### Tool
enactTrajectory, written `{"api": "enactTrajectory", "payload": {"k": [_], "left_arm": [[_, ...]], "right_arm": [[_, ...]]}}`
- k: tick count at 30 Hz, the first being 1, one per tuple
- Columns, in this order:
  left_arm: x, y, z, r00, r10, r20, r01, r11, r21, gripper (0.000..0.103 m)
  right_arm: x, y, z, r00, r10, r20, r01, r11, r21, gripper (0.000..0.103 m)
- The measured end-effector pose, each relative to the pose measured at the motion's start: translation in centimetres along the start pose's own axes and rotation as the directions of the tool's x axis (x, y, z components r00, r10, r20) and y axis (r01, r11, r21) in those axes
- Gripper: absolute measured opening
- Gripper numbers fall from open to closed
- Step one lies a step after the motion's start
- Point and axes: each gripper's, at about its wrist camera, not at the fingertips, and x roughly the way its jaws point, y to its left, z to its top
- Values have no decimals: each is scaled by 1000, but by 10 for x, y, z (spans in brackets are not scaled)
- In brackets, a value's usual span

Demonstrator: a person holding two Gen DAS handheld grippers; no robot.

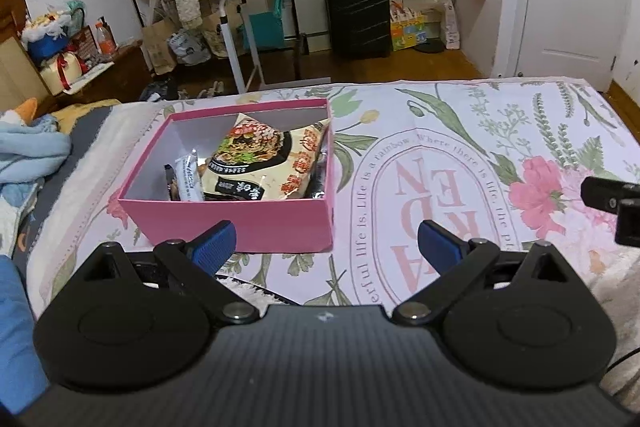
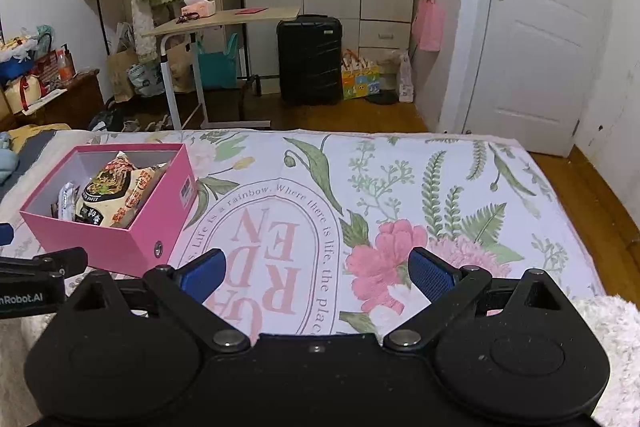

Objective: Organize snacks

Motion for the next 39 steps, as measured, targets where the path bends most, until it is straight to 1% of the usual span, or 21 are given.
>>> {"api": "enactTrajectory", "payload": {"k": [4,7,11,17,29,39], "left_arm": [[-1,-1,-2,1000,-19,-1,19,1000,-4,99],[-2,-2,-3,1000,-14,5,14,1000,-9,99],[-2,-1,-3,1000,-30,-5,30,999,-24,99],[1,-1,-4,999,-25,-23,24,999,-33,99],[0,-2,-6,1000,-6,-23,5,999,-35,99],[1,0,-5,999,-6,-31,3,998,-69,99]], "right_arm": [[0,1,-3,1000,-5,1,5,1000,-11,99],[-1,2,-4,1000,-3,6,3,1000,-10,99],[0,3,-5,1000,-22,14,22,1000,-20,99],[2,5,-7,1000,-31,6,31,999,-27,99],[4,6,-8,999,-35,-7,35,999,-36,99],[7,6,-8,999,-44,-13,43,998,-39,99]]}}
